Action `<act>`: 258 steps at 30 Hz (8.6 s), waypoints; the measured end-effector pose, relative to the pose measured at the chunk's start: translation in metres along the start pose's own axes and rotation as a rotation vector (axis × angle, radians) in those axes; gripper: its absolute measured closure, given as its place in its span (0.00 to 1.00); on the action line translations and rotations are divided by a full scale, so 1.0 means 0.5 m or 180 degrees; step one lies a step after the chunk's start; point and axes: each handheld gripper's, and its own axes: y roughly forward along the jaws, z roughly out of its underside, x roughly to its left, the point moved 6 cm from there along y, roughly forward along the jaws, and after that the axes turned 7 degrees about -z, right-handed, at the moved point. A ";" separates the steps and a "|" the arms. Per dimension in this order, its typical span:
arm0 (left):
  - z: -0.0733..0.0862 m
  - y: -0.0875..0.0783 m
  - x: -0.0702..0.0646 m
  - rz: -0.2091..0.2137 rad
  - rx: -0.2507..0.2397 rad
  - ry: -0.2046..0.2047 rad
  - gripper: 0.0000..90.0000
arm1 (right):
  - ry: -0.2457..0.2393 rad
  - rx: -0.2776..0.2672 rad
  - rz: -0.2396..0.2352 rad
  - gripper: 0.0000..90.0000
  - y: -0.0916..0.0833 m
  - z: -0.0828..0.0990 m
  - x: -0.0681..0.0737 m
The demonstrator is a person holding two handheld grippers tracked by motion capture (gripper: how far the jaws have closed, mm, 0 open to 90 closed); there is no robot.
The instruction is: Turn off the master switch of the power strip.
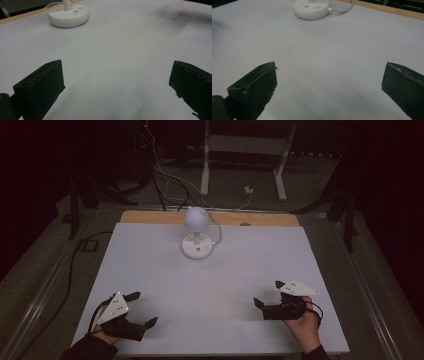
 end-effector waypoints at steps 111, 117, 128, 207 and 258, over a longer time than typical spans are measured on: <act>-0.005 -0.010 -0.004 0.0037 -0.0066 -0.0011 0.00 | -0.0053 0.0191 -0.0157 0.38 0.434 -0.251 -0.002; -0.006 -0.011 -0.004 0.0057 -0.0077 -0.0023 0.00 | 0.0057 0.0174 -0.0035 0.68 0.443 -0.253 -0.009; -0.006 -0.011 -0.004 0.0063 -0.0069 -0.0025 0.00 | 0.0013 0.0264 0.0107 0.97 0.461 -0.248 -0.016; -0.005 -0.010 -0.006 0.0089 -0.0060 -0.0041 0.00 | -0.0098 0.0454 0.0492 1.00 0.506 -0.213 -0.011; -0.004 -0.006 -0.006 0.0081 -0.0041 -0.0037 0.00 | -0.0211 0.0153 -0.0652 0.01 0.298 -0.246 0.032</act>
